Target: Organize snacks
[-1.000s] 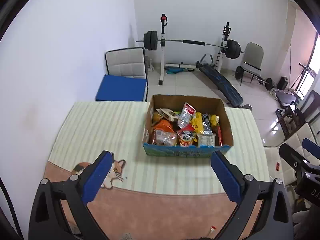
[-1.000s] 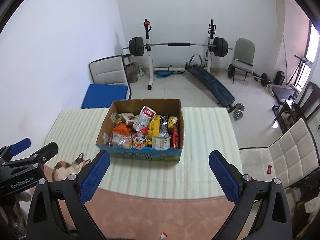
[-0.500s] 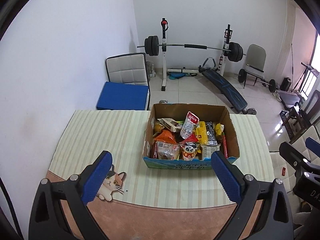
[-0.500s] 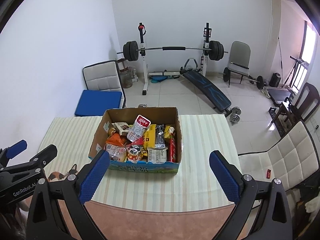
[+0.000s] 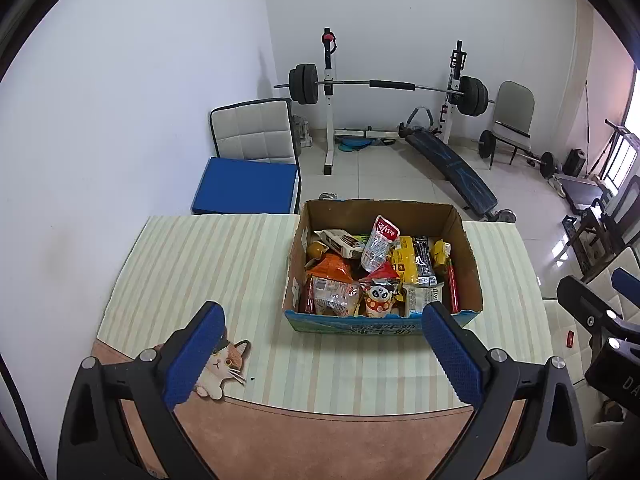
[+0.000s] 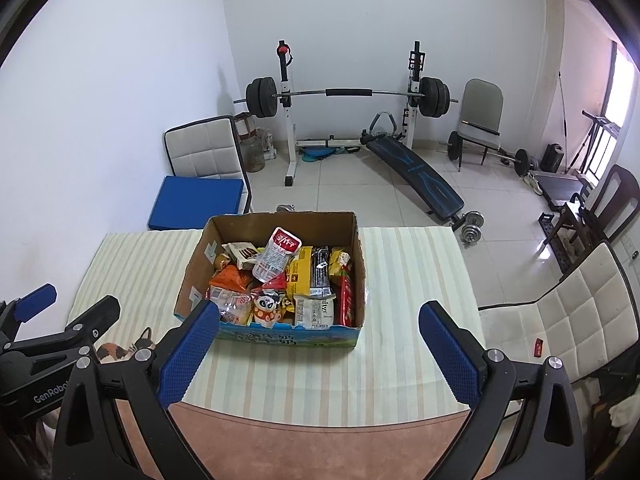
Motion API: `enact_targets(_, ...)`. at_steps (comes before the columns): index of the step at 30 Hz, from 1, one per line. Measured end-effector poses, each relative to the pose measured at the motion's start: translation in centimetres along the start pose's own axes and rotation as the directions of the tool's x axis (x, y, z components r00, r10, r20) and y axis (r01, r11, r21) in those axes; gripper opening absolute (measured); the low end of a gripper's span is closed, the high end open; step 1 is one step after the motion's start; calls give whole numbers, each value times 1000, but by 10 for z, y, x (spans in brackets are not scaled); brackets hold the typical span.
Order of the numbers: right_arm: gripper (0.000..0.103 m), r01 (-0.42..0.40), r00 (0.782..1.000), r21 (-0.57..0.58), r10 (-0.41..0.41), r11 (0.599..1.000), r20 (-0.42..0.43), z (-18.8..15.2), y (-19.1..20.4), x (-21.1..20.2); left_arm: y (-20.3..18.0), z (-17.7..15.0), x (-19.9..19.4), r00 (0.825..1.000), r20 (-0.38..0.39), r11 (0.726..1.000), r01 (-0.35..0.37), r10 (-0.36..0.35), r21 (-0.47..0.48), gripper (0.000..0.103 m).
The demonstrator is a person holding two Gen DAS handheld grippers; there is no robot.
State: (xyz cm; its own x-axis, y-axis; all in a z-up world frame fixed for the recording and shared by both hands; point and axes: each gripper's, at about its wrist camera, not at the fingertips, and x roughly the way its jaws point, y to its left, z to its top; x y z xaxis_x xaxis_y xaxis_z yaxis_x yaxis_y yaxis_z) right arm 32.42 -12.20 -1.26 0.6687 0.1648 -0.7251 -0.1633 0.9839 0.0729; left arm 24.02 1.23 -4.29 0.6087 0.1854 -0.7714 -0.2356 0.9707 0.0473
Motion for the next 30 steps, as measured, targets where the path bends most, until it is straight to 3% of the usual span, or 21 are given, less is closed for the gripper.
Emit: enact_targets(30,102,-10,1000,-7,10,1000,-21,1,-7,12,-3,-3,2,999,-20,1000,24,-25,-11,101)
